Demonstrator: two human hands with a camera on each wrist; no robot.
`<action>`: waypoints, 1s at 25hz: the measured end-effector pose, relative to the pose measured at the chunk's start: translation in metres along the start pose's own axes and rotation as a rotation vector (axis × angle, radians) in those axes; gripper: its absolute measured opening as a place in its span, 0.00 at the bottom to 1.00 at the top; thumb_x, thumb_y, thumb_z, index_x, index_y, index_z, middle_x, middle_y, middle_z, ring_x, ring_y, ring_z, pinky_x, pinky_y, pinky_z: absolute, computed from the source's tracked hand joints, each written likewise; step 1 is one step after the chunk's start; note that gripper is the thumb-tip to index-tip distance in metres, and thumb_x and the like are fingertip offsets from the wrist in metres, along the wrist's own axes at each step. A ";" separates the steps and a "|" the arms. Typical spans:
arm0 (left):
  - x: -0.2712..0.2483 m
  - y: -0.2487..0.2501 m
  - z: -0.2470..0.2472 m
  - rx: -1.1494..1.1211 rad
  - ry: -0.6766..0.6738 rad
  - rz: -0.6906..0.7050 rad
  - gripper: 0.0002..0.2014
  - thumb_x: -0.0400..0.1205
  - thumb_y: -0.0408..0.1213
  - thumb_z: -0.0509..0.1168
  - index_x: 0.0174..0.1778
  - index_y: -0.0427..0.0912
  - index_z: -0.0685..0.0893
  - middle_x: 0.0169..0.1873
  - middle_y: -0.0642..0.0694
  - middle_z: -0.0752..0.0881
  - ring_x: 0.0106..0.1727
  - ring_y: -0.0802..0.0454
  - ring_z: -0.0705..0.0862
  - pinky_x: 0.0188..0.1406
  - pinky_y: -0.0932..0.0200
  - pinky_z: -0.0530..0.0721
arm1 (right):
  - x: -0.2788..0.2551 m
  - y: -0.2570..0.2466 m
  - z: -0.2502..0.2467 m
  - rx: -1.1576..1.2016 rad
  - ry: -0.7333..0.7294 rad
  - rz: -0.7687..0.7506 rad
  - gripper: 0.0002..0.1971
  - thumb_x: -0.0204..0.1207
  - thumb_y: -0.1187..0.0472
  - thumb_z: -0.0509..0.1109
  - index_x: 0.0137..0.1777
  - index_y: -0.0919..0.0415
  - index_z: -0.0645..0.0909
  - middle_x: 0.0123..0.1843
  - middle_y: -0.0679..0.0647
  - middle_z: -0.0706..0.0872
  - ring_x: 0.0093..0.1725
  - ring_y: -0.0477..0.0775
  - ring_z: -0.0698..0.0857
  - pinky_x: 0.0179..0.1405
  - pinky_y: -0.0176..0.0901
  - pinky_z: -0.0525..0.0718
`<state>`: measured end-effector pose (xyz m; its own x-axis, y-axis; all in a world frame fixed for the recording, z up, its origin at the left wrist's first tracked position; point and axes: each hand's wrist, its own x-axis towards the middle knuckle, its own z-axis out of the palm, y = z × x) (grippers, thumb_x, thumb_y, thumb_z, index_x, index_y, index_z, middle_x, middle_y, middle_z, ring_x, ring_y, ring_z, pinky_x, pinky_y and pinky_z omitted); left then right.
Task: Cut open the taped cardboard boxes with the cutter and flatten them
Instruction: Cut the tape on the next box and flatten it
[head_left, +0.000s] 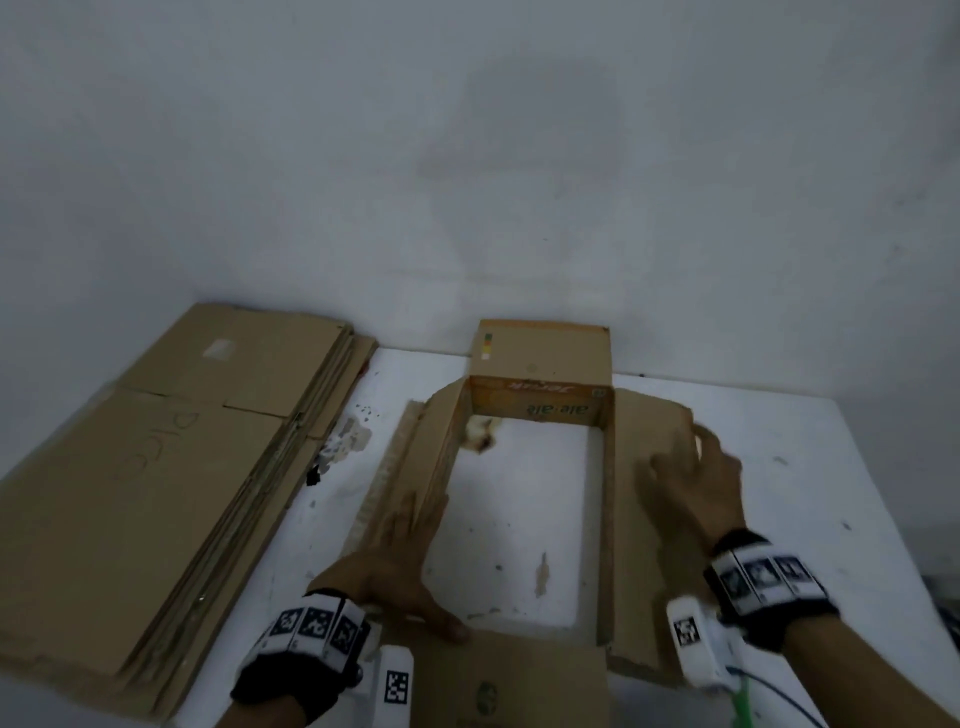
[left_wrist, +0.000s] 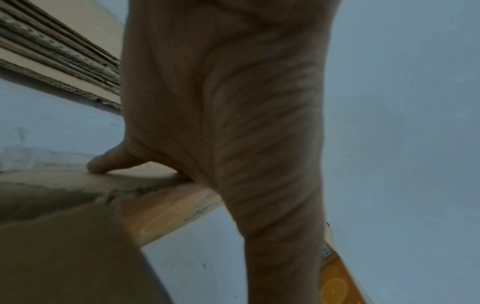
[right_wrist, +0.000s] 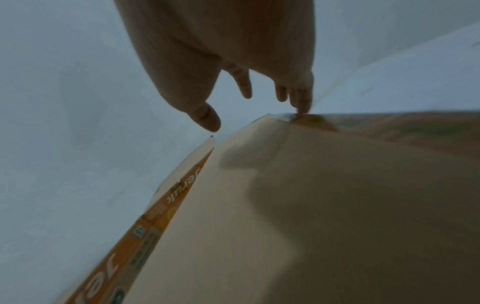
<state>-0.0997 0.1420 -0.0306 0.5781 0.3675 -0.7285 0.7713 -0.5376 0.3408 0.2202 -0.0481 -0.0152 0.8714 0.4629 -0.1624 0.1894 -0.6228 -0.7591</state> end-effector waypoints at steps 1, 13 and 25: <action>0.000 -0.002 -0.001 -0.011 0.061 0.008 0.81 0.48 0.80 0.76 0.79 0.63 0.20 0.82 0.54 0.22 0.85 0.44 0.28 0.85 0.34 0.47 | -0.016 0.013 -0.009 0.042 -0.039 0.094 0.43 0.72 0.40 0.73 0.84 0.50 0.60 0.79 0.67 0.69 0.74 0.72 0.73 0.72 0.67 0.77; 0.022 -0.003 -0.047 -0.188 0.386 -0.054 0.39 0.85 0.39 0.63 0.89 0.48 0.49 0.83 0.39 0.66 0.81 0.38 0.69 0.79 0.49 0.70 | -0.086 0.007 -0.048 0.803 -0.452 0.255 0.21 0.79 0.65 0.72 0.71 0.53 0.78 0.60 0.59 0.91 0.57 0.65 0.91 0.53 0.63 0.89; -0.045 0.026 -0.037 -0.293 0.048 0.100 0.30 0.86 0.44 0.65 0.81 0.68 0.63 0.80 0.54 0.71 0.77 0.48 0.72 0.77 0.46 0.73 | -0.102 -0.151 -0.051 0.792 -0.328 -0.038 0.17 0.80 0.54 0.72 0.66 0.49 0.74 0.46 0.62 0.90 0.37 0.60 0.88 0.35 0.66 0.90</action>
<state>-0.0955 0.1393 0.0326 0.6614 0.3628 -0.6564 0.7499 -0.3337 0.5712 0.1261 -0.0337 0.1482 0.6727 0.7097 -0.2091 -0.2622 -0.0356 -0.9644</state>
